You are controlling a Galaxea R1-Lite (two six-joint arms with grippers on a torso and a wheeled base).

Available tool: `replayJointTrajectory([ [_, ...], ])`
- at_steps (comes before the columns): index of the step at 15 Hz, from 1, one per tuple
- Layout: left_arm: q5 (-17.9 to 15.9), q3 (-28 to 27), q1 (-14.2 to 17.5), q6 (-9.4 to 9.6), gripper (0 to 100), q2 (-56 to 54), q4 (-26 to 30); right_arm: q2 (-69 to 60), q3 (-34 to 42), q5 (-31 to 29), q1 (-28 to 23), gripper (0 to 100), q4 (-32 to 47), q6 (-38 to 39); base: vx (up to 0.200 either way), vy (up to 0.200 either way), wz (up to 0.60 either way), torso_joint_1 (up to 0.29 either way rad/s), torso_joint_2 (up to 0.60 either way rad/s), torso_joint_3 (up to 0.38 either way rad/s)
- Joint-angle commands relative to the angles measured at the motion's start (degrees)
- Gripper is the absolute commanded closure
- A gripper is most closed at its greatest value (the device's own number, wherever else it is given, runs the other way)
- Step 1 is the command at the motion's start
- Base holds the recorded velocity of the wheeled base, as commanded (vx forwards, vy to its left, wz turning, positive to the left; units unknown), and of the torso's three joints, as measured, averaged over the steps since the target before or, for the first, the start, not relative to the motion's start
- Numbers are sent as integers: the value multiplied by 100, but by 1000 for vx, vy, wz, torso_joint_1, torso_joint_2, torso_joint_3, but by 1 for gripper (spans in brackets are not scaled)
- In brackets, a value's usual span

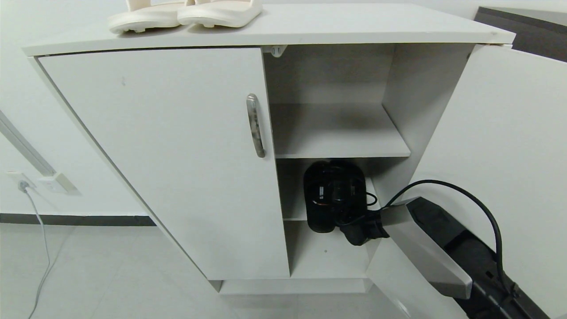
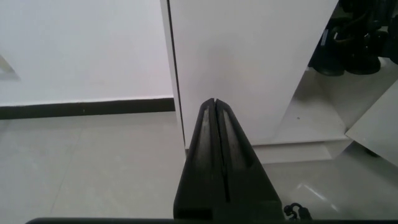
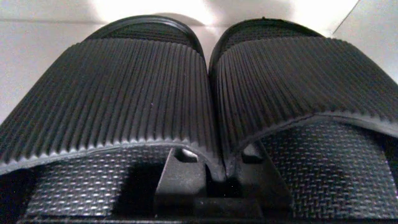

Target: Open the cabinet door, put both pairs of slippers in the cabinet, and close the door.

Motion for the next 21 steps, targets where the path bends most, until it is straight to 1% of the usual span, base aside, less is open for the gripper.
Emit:
replayJointTrajectory([
  [1,2,0,1,-1,100,2,0,-15,-16,-5,-14,100,4,-20,0,0,0,0,0,0],
  [5,-7,0,1,-10,100,2,0,-24,-60,3,-32,100,163,-38,0,0,0,0,0,0],
  [6,2,0,1,-10,100,2,0,-24,-68,3,-32,0,189,-38,0,0,0,0,0,0],
  [9,2,0,1,-18,100,2,0,-121,46,-14,-14,0,224,-29,0,0,0,0,0,0],
  [10,2,0,1,-18,100,2,0,-226,274,-14,3,0,189,-29,0,0,0,0,0,0],
  [13,-7,0,1,-18,100,2,0,-850,1373,-14,118,0,-136,15,0,0,0,0,0,0],
  [18,-24,0,1,-36,100,2,0,-1808,3509,-23,373,0,-1279,15,0,0,0,0,0,0],
  [21,-24,0,1,-27,100,2,0,-2380,4599,-14,540,0,-1885,15,0,0,0,0,0,0],
])
